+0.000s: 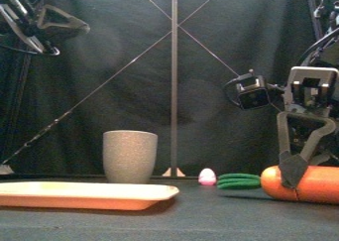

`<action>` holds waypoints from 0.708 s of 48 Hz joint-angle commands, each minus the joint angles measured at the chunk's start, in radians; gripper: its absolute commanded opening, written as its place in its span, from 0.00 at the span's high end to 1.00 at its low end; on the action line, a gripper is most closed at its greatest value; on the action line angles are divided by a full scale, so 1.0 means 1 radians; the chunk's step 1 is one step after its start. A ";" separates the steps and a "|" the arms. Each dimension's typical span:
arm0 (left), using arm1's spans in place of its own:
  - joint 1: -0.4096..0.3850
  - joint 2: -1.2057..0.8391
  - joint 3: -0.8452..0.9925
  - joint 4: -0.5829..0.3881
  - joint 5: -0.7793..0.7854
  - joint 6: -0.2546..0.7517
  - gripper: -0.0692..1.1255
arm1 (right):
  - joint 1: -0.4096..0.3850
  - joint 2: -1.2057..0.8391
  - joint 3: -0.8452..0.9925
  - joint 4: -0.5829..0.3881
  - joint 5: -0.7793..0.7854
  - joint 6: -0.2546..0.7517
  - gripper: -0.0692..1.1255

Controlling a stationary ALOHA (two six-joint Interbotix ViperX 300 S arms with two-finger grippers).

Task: Pick the carrot then place it in the grey bowl
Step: Place carrot in the grey bowl

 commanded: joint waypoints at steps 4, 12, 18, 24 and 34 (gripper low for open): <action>0.003 0.000 -0.015 0.000 -0.002 0.002 0.95 | 0.003 0.038 -0.006 -0.002 0.008 0.002 0.51; 0.002 0.000 -0.015 0.000 -0.002 0.000 0.95 | -0.015 -0.003 -0.025 -0.029 0.031 0.002 0.59; 0.002 0.000 -0.015 0.000 -0.002 0.002 0.95 | -0.058 -0.064 -0.063 -0.081 0.071 -0.003 0.59; 0.002 0.000 -0.015 0.000 -0.002 0.002 0.95 | -0.104 -0.121 -0.140 -0.178 0.110 -0.002 0.59; 0.002 0.000 -0.015 0.000 -0.002 0.000 0.95 | -0.187 -0.156 -0.318 -0.348 0.233 -0.005 0.59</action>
